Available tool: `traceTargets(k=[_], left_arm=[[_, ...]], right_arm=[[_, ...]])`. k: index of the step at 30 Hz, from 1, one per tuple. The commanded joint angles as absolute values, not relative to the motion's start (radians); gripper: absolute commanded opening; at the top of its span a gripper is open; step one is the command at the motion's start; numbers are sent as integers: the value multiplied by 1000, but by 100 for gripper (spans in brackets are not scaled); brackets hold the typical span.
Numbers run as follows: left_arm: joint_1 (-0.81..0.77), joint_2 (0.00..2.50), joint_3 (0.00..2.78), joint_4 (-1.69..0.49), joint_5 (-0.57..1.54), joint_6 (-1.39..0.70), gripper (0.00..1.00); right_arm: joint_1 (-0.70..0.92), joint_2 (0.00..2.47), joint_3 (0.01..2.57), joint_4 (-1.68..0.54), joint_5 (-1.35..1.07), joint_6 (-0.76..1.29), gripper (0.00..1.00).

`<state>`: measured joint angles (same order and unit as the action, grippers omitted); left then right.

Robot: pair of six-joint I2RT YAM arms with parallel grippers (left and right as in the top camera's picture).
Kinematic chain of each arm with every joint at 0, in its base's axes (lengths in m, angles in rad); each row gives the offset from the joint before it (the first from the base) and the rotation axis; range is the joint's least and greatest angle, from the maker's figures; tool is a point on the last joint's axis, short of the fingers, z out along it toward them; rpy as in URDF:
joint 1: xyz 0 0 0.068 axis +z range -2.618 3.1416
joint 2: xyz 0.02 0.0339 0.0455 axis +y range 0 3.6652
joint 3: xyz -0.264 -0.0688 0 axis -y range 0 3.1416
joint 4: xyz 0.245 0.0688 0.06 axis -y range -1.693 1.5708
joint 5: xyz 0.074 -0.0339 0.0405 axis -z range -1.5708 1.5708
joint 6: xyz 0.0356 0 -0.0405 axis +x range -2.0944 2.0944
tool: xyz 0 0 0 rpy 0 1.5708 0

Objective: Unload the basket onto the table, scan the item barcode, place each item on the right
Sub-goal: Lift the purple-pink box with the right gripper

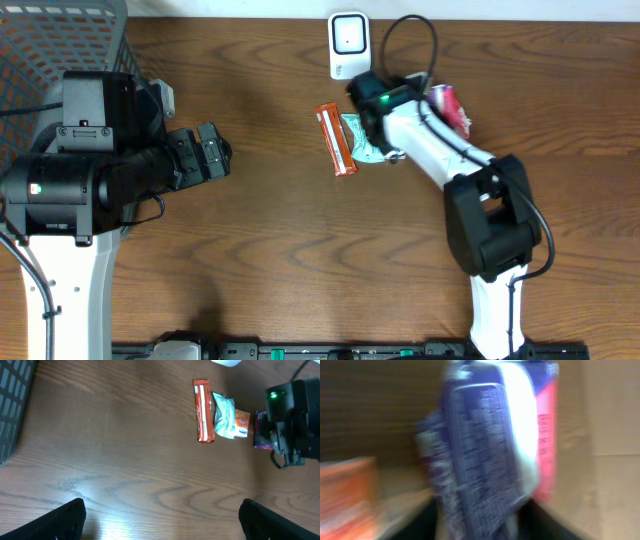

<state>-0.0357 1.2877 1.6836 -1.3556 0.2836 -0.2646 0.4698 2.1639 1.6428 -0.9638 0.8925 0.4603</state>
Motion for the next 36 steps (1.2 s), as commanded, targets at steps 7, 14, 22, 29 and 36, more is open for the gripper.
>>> traceTargets(k=[7, 14, 22, 29, 36], left_arm=[[-39, 1289, 1700, -1356, 287, -255, 98], [-39, 1289, 1700, -1356, 287, -255, 98], [-39, 1289, 1700, -1356, 287, -255, 98], [-39, 1289, 1700, -1356, 287, -255, 98], [-39, 1289, 1700, -1356, 287, -255, 98]], right_arm=[[434, 2102, 1997, -1124, 482, 433, 90], [218, 2098, 2180, -1260, 26, 250, 97], [-17, 2120, 1985, -1253, -392, 126, 84], [-72, 2121, 1602, -925, -645, 89, 86], [-65, 2121, 1381, -640, -680, 210, 47]])
